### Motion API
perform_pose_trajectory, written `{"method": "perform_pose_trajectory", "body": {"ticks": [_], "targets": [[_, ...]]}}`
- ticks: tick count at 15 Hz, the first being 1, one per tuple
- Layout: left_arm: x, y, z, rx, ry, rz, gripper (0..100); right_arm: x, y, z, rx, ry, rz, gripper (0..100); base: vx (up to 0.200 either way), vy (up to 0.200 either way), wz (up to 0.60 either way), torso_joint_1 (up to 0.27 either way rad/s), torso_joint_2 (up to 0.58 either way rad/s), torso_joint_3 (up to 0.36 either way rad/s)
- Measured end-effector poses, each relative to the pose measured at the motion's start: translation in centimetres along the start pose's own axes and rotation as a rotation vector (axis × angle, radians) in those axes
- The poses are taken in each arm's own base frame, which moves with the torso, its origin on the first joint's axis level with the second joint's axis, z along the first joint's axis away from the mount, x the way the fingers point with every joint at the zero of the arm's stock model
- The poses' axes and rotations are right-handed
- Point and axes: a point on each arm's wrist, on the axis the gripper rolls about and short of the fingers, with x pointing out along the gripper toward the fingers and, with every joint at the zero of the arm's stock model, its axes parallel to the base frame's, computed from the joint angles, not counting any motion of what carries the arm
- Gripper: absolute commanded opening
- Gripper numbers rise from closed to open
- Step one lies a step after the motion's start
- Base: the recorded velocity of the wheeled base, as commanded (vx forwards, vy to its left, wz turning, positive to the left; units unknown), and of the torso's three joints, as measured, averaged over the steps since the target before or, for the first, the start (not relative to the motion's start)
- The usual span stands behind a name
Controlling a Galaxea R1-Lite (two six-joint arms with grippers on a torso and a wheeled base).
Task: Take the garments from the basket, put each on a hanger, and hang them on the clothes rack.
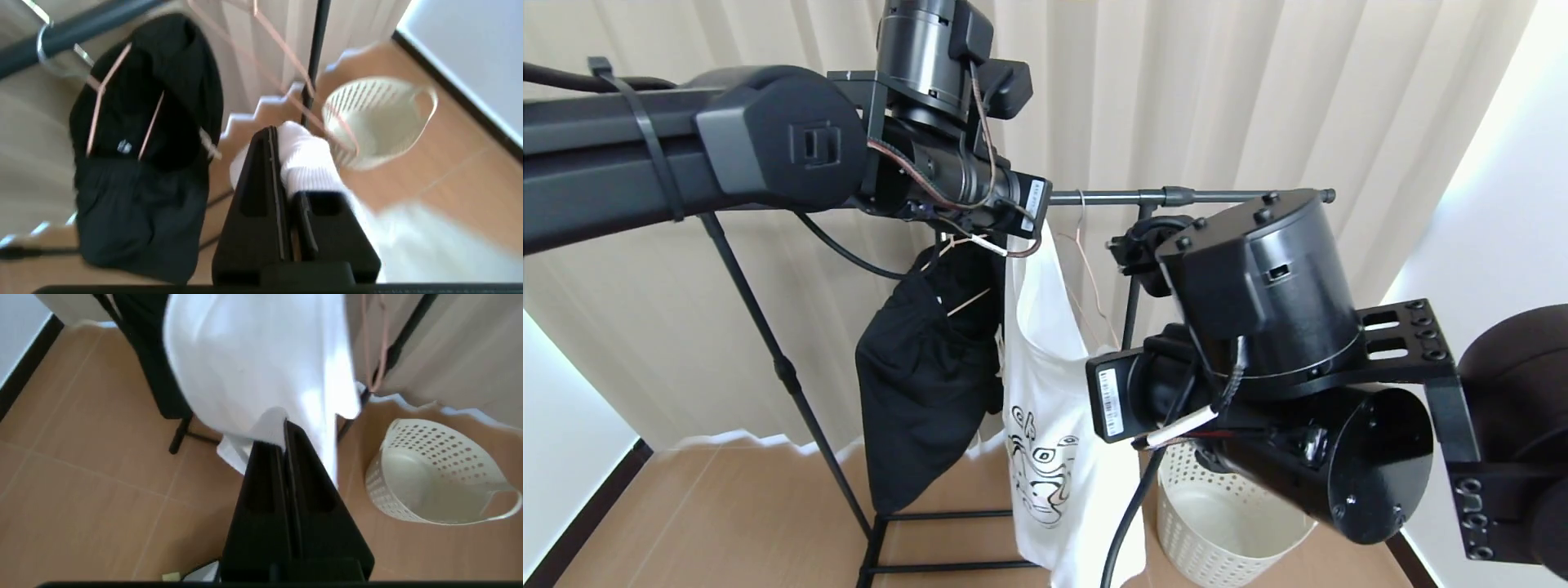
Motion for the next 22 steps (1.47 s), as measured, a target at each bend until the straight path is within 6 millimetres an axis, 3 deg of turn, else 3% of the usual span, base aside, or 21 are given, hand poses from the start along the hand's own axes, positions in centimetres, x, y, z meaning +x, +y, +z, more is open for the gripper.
{"method": "perform_pose_trajectory", "body": {"ticks": [4, 10, 13, 18, 22], "targets": [[-3.3, 0.8, -1.3, 0.066, 0.166, 0.022, 0, 1.5, -2.4, 1.9, 0.054, -0.036, -0.076, 0, 0.0, 0.0, 0.0, 0.0, 0.0, 0.0], [-5.4, 0.0, -5.6, 0.082, 0.326, -0.007, 0, 7.1, -3.2, 5.3, 0.143, -0.1, -0.167, 0, 0.0, 0.0, 0.0, 0.0, 0.0, 0.0], [-5.9, -2.8, -7.9, 0.008, 0.403, -0.058, 0, 9.5, -2.4, 6.8, 0.174, -0.145, -0.167, 0, 0.0, 0.0, 0.0, 0.0, 0.0, 0.0], [-4.7, -8.7, -8.3, -0.185, 0.369, -0.122, 0, 13.0, -0.8, 8.0, 0.205, -0.198, -0.152, 0, 0.0, 0.0, 0.0, 0.0, 0.0, 0.0], [-4.0, -9.9, -8.4, -0.202, 0.354, -0.104, 0, 14.4, -1.0, 7.4, 0.215, -0.181, -0.166, 0, 0.0, 0.0, 0.0, 0.0, 0.0, 0.0]]}}
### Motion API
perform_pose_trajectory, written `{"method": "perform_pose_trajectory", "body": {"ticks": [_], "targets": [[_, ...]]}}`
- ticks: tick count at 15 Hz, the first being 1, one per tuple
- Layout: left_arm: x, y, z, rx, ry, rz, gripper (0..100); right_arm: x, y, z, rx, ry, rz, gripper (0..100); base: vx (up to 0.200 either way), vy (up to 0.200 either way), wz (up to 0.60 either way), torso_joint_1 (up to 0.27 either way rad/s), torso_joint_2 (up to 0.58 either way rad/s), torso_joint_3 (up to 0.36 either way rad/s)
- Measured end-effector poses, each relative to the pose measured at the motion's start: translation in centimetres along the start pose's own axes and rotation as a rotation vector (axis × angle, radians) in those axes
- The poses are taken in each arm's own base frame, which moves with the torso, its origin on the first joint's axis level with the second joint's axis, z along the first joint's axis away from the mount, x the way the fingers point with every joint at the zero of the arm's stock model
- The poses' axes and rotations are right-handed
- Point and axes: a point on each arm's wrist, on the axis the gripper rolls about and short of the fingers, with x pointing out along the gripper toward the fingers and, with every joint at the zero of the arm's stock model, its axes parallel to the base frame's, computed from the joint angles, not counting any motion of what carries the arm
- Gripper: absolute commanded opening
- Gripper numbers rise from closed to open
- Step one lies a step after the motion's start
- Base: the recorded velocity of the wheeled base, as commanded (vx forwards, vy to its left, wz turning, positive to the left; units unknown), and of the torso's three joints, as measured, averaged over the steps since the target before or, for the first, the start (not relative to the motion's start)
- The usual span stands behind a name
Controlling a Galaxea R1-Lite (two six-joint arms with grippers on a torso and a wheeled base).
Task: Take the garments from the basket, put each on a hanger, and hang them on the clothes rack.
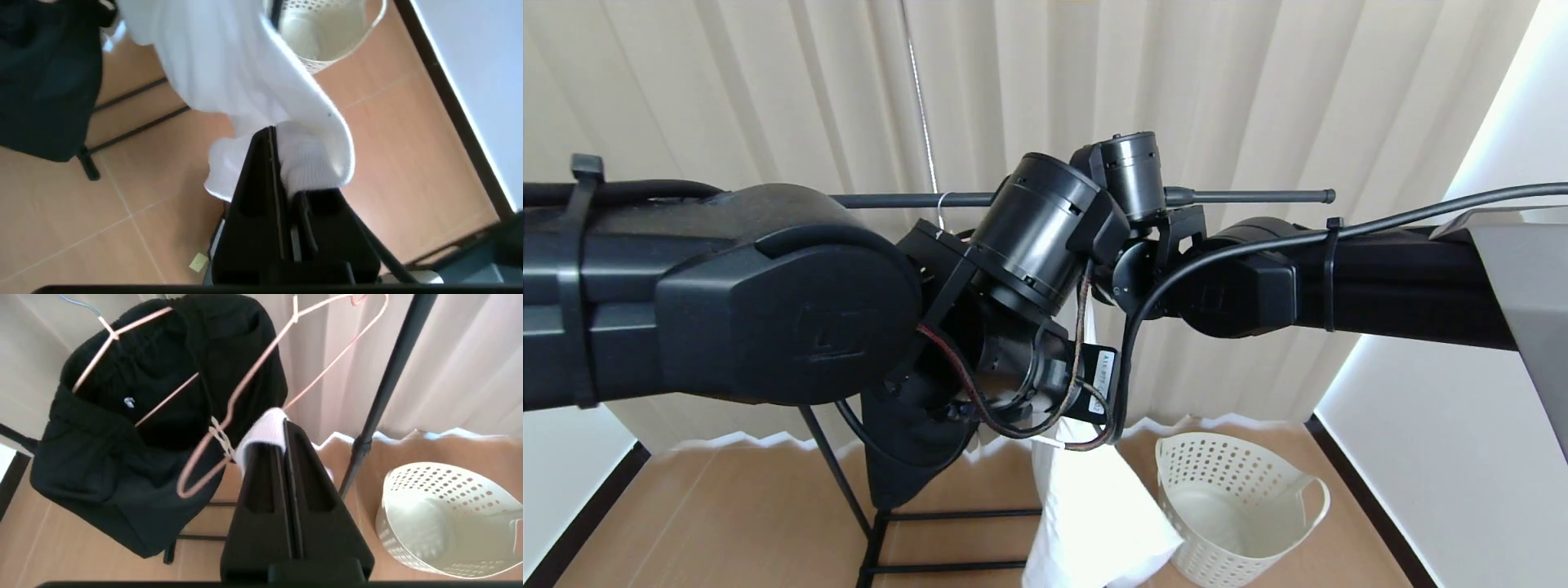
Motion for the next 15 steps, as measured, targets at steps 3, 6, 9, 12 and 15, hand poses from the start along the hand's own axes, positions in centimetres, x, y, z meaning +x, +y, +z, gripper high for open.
{"method": "perform_pose_trajectory", "body": {"ticks": [3, 6, 9, 12, 15], "targets": [[0.0, 1.6, 0.0, -0.021, -0.011, 0.083, 0, 0.6, -1.6, 0.7, 0.018, -0.003, -0.037, 0, 0.0, 0.0, 0.0, 0.0, 0.0, 0.0], [-0.7, 4.2, -0.3, -0.056, -0.009, 0.156, 0, -0.1, -3.7, 1.4, 0.033, 0.007, -0.072, 0, 0.0, 0.0, 0.0, 0.0, 0.0, 0.0], [-1.0, 7.2, 0.8, -0.09, -0.049, 0.224, 0, -1.8, -5.9, 1.4, 0.032, 0.03, -0.107, 0, 0.0, 0.0, 0.0, 0.0, 0.0, 0.0], [-0.9, 8.7, 2.9, -0.116, -0.134, 0.258, 0, -4.2, -7.5, 1.3, 0.016, 0.049, -0.131, 0, 0.0, 0.0, 0.0, 0.0, 0.0, 0.0], [-1.3, 8.8, 5.2, -0.123, -0.213, 0.251, 0, -6.5, -9.1, 0.2, -0.014, 0.086, -0.158, 0, 0.0, 0.0, 0.0, 0.0, 0.0, 0.0]]}}
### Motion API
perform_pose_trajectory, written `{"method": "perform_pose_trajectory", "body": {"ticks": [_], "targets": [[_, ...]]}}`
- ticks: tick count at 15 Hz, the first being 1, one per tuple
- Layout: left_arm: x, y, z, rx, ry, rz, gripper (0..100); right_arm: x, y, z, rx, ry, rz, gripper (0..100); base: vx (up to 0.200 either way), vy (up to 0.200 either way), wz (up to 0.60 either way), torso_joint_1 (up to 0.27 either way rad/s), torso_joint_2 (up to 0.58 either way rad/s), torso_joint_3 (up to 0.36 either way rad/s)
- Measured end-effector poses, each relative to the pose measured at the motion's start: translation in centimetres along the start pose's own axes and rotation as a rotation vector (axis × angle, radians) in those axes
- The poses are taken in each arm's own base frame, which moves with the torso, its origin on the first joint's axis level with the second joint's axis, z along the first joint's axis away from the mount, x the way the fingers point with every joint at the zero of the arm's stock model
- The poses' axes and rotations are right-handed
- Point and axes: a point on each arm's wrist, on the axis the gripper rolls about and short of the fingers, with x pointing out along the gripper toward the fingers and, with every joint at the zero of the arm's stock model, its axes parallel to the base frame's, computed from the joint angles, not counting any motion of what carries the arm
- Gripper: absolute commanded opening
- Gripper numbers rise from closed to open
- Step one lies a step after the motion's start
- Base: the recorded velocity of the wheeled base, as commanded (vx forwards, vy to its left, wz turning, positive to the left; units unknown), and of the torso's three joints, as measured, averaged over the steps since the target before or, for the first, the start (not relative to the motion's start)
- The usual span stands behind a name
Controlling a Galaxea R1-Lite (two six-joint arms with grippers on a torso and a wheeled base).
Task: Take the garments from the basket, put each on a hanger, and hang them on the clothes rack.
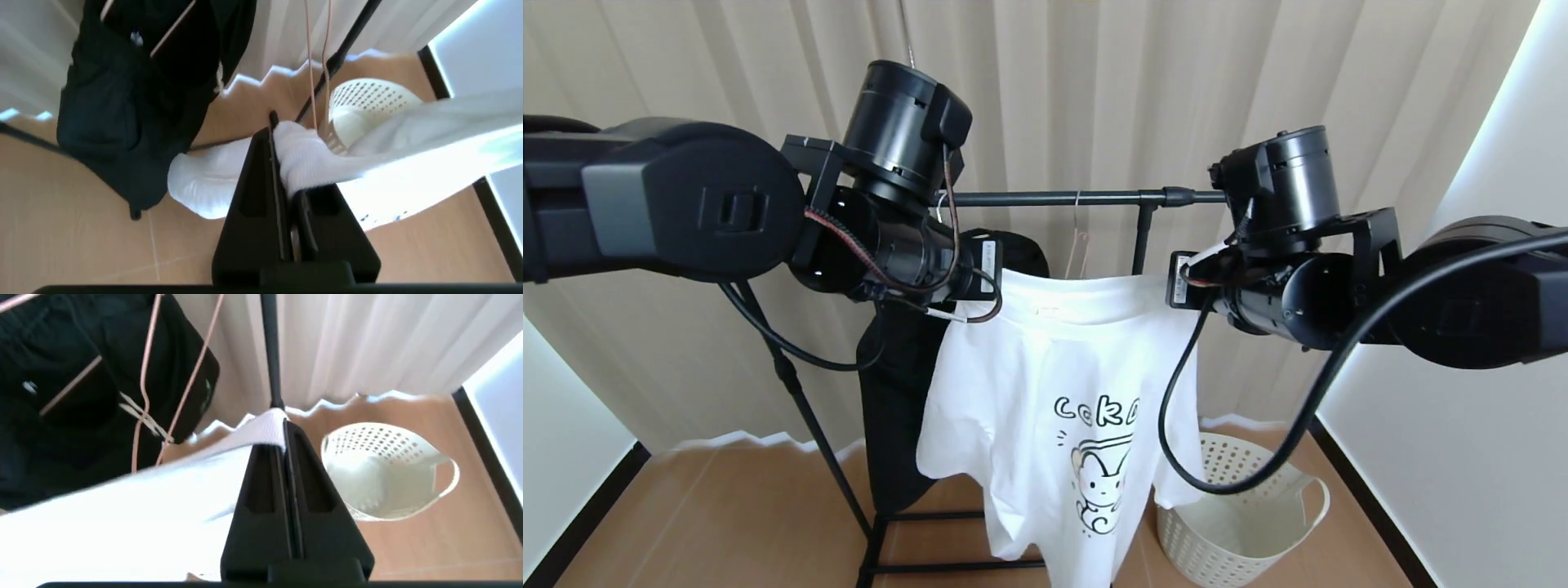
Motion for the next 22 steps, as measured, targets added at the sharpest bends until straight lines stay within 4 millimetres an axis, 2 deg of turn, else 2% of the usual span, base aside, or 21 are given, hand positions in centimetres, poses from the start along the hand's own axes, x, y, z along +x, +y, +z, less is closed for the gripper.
{"method": "perform_pose_trajectory", "body": {"ticks": [4, 5, 7, 10, 15, 19, 22], "targets": [[0.1, -0.7, 2.1, 0.002, -0.077, -0.022, 0, -1.2, -0.7, -0.7, -0.02, 0.017, 0.008, 0, 0.0, 0.0, 0.0, 0.0, 0.0, 0.0], [0.3, -1.0, 2.2, 0.003, -0.081, -0.026, 0, -1.3, -0.8, -0.8, -0.023, 0.02, 0.012, 100, 0.0, 0.0, 0.0, 0.0, 0.0, 0.0], [0.6, -1.6, 2.6, 0.004, -0.094, -0.037, 0, -1.5, -1.0, -1.0, -0.029, 0.03, 0.023, 100, 0.0, 0.0, 0.0, 0.0, 0.0, 0.0], [0.3, -2.4, 3.8, 0.001, -0.141, -0.058, 0, -1.7, -1.7, -2.2, -0.149, 0.075, 0.042, 100, 0.0, 0.0, 0.0, 0.0, 0.0, 0.0], [0.0, -2.9, 4.8, -0.009, -0.182, -0.071, 0, -2.7, -3.5, -5.4, -0.366, 0.087, 0.295, 100, 0.0, 0.0, 0.0, 0.0, 0.0, 0.0], [-0.2, -3.5, 4.3, 0.005, -0.17, -0.082, 0, -3.2, -3.6, -6.4, -0.335, -0.005, 0.524, 100, 0.0, 0.0, 0.0, 0.0, 0.0, 0.0], [-0.5, -4.4, 3.5, 0.026, -0.158, -0.065, 0, -4.7, -1.9, -6.0, -0.169, -0.066, 0.619, 100, 0.0, 0.0, 0.0, 0.0, 0.0, 0.0]]}}
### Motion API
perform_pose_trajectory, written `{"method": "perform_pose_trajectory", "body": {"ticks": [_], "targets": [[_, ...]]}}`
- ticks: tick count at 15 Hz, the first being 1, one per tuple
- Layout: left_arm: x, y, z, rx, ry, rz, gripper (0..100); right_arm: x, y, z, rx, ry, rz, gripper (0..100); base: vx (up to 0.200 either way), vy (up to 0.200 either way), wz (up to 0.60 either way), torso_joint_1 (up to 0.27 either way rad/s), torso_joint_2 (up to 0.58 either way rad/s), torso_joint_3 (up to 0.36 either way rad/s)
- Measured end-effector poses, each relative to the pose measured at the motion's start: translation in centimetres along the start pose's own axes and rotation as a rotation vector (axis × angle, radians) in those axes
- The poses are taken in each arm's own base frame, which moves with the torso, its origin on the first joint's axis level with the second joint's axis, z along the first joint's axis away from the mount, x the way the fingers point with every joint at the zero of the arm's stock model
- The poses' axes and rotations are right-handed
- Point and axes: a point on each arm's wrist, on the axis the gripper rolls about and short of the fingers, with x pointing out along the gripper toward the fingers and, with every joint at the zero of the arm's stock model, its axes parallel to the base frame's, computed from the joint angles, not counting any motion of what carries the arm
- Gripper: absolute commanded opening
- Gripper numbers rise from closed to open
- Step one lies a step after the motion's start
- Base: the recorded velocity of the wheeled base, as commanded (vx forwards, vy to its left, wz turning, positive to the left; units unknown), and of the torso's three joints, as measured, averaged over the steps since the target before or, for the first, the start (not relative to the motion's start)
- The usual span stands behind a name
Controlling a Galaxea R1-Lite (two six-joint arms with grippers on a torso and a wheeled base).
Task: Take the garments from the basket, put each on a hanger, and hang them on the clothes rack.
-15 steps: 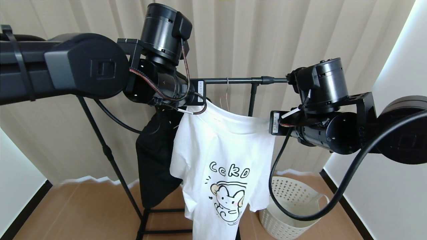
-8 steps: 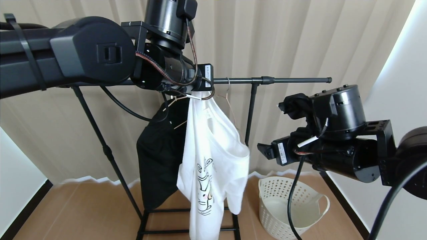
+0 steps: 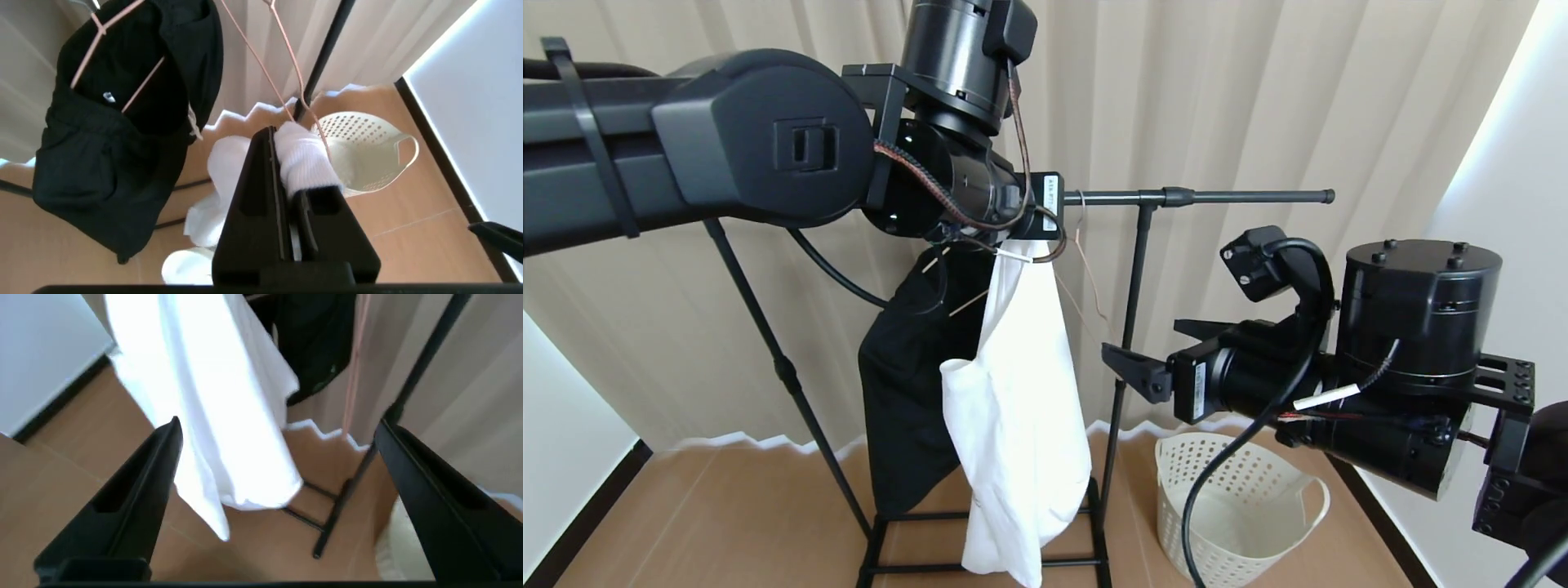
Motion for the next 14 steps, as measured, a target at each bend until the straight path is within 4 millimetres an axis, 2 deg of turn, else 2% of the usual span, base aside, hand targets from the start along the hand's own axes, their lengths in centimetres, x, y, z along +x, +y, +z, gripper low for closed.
{"method": "perform_pose_trajectory", "body": {"ticks": [3, 6, 10, 14], "targets": [[0.0, -1.0, -1.2, 0.03, 0.027, 0.019, 0, 0.3, 2.8, 0.7, 0.036, -0.079, -0.083, 100, 0.0, 0.0, 0.0, 0.0, 0.0, 0.0], [-0.1, -1.4, -1.5, 0.048, 0.032, 0.022, 0, 1.3, 4.5, 1.3, 0.101, -0.127, -0.104, 100, 0.0, 0.0, 0.0, 0.0, 0.0, 0.0], [-0.3, -2.3, -1.9, 0.063, 0.036, 0.016, 0, 2.6, 4.8, 1.1, 0.119, -0.123, -0.112, 100, 0.0, 0.0, 0.0, 0.0, 0.0, 0.0], [-0.6, -3.1, -2.2, 0.076, 0.037, -0.001, 0, 4.6, 3.1, 0.8, 0.13, -0.115, -0.189, 100, 0.0, 0.0, 0.0, 0.0, 0.0, 0.0]]}}
